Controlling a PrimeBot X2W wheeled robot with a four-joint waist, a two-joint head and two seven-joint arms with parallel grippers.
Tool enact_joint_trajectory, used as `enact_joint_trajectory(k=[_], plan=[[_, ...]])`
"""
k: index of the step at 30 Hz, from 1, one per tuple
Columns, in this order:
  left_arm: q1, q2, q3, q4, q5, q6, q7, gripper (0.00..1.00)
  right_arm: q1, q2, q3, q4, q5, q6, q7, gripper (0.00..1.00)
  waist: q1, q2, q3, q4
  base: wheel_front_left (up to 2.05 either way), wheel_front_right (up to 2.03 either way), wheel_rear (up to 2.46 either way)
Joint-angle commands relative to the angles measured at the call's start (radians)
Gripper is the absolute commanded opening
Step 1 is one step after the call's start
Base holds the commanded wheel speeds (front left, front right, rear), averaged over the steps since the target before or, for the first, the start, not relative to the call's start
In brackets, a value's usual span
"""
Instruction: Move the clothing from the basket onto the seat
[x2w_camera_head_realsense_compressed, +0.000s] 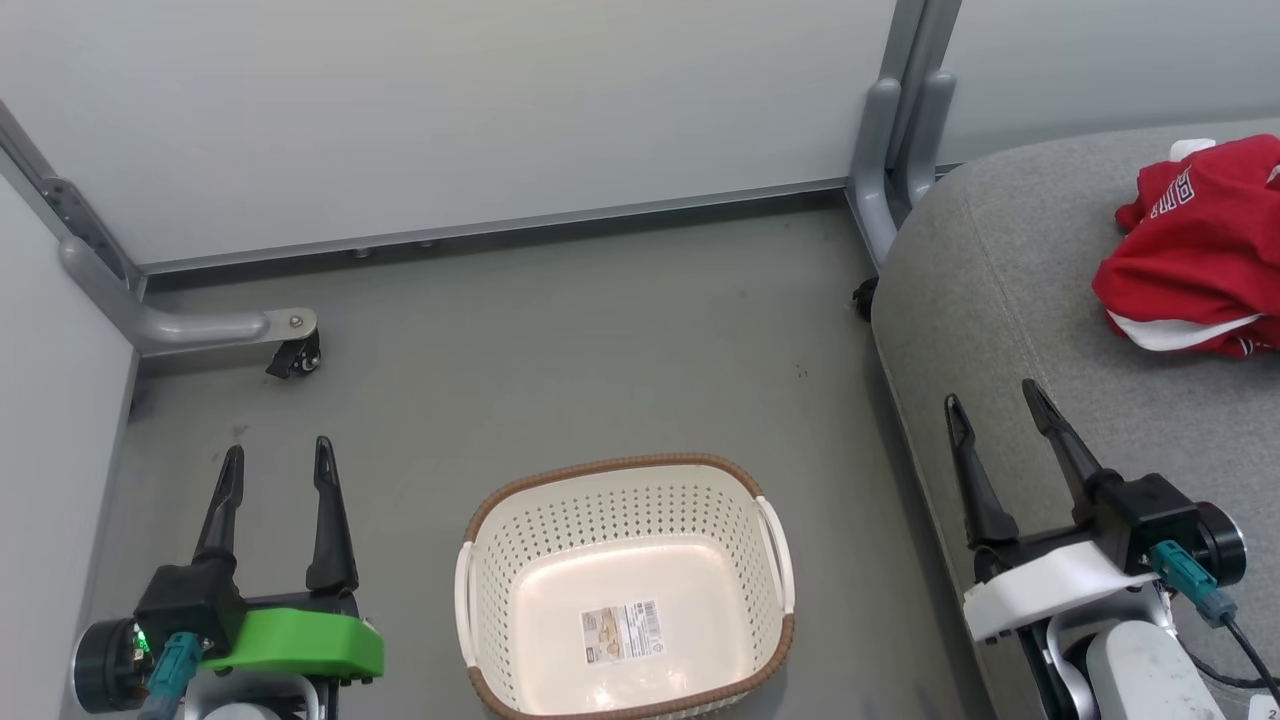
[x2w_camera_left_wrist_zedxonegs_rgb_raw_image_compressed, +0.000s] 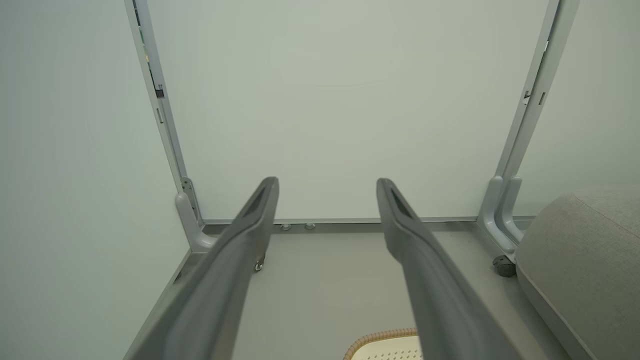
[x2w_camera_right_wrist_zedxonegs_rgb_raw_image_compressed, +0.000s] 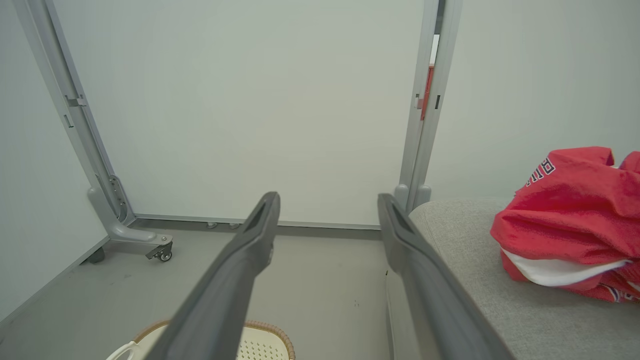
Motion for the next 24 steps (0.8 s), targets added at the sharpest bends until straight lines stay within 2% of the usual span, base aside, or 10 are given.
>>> enact_joint_trajectory(k=[1,21,22,24], plan=[[0.018,-0.001,0.002,0.004,-0.007,-0.004,-0.001,1.00,0.021,0.000,-0.005,-0.004,-0.003,-0.001,-0.002,1.00,0.0001,0.0000,-0.010,0.004,0.00,0.00,0.00],[0.024,-0.003,-0.010,0.021,0.010,-0.012,-0.001,1.00,0.036,0.000,-0.002,0.014,0.018,-0.001,-0.002,1.00,0.0001,0.0000,-0.022,0.012,0.00,0.00,0.00],[0.017,-0.002,-0.011,0.019,0.009,-0.013,0.000,0.00,0.037,0.002,-0.001,0.011,0.014,0.000,0.000,0.00,0.0001,0.0000,-0.022,0.012,0.00,0.00,0.00],[0.018,-0.004,-0.012,0.038,0.009,-0.013,0.000,0.00,0.043,0.005,0.000,0.028,0.013,0.000,0.001,0.00,0.0001,0.0000,-0.021,0.012,0.00,0.00,0.00]])
